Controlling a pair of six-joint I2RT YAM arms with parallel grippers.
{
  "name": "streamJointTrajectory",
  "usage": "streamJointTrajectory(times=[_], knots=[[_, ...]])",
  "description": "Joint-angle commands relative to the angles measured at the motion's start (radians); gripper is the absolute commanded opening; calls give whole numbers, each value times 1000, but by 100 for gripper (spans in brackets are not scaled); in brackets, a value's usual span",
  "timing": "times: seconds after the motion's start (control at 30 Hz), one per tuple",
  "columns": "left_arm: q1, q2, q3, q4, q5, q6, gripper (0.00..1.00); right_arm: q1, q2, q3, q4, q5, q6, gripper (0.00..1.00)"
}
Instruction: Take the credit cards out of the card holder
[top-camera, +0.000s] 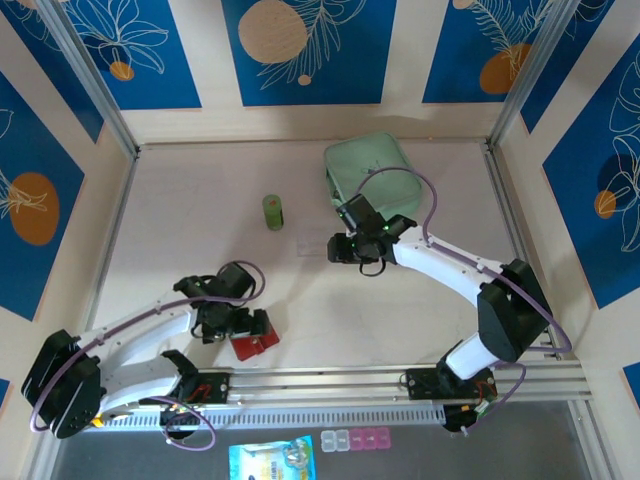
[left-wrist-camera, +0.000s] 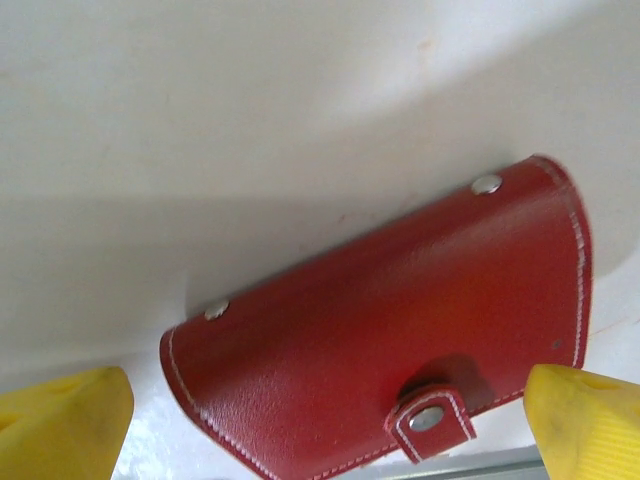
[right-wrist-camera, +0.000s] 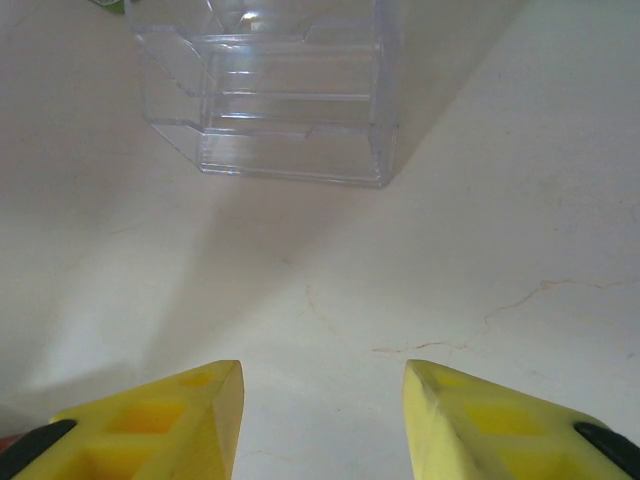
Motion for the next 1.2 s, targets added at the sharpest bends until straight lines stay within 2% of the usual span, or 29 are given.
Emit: streamJointTrajectory(times=[0.0, 0.1, 0.27, 0.53, 0.8, 1.0, 1.17], knots=[[-34, -30, -5, -60, 2, -86, 100, -3, -27, -21, 6, -14, 21, 47], [-44, -54, -30, -18, 63, -117, 100, -3, -31, -29, 9, -14, 27, 48], [-63, -66, -125, 198, 211, -210, 100, -5, -40, -37, 8, -9, 29, 48], [-87, 20, -97, 370, 257, -265, 100, -13, -51, -47, 12, -12, 27, 48], [-131, 191, -3, 583, 286, -313, 100, -27, -67, -58, 11, -13, 21, 48], [-155, 327, 138, 625, 322, -284, 100, -48, -97, -71, -1, -14, 14, 48], [-165, 354, 228, 491, 258, -219, 100, -71, -135, -87, -14, -10, 12, 48]])
